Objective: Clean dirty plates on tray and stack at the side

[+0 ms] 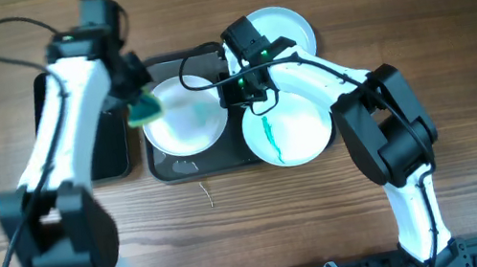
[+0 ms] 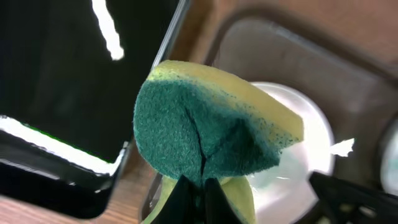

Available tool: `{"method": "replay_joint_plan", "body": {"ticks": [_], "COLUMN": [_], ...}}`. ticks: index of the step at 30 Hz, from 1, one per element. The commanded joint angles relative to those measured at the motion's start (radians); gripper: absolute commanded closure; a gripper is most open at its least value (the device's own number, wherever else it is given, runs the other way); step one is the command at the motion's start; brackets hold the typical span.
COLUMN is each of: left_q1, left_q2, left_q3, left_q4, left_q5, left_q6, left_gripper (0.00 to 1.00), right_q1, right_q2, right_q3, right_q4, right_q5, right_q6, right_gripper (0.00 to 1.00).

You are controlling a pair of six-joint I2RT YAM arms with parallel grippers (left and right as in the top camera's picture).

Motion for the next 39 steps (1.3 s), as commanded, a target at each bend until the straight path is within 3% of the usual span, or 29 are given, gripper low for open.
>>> {"method": "replay_joint_plan", "body": {"ticks": [1, 11, 20, 23, 33, 39], "left_q1": [0.071, 0.234, 0.245, 0.245, 0.245, 0.245], "left_q2": [-0.073, -0.073, -0.073, -0.073, -0.073, -0.073], "left_q3": [0.024, 0.021, 0.021, 0.021, 0.021, 0.021], "left_q4": [-0.034, -0.055, -0.055, -0.055, -0.055, -0.056], "left_q5": [0.054, 0.053, 0.053, 0.053, 0.054, 0.054], "left_q6": [0.071, 0.071, 0.071, 0.071, 0.070, 0.070], "left_gripper": [0.96, 0.96, 0.96, 0.96, 0.96, 0.96], "right_q1": [0.025, 0.162, 0.369, 0.415, 0.504, 0.512], "right_q2": [-0.077, -0.298, -0.346, -0.346, -0.346, -0.346], "right_q3": [0.004, 0.023, 0.023, 0.023, 0.023, 0.023], "right_q4": [-0.045, -0.132, -0.131, -0.121, -0.024, 0.106], "right_q5": [0.123, 0.666, 1.323, 1.493, 1.838, 1.889], "right_q6": [-0.047, -0.148, -0.331, -0.332, -0.447, -0.570], "right_gripper": [0.96, 0.96, 0.96, 0.96, 0.96, 0.96]}}
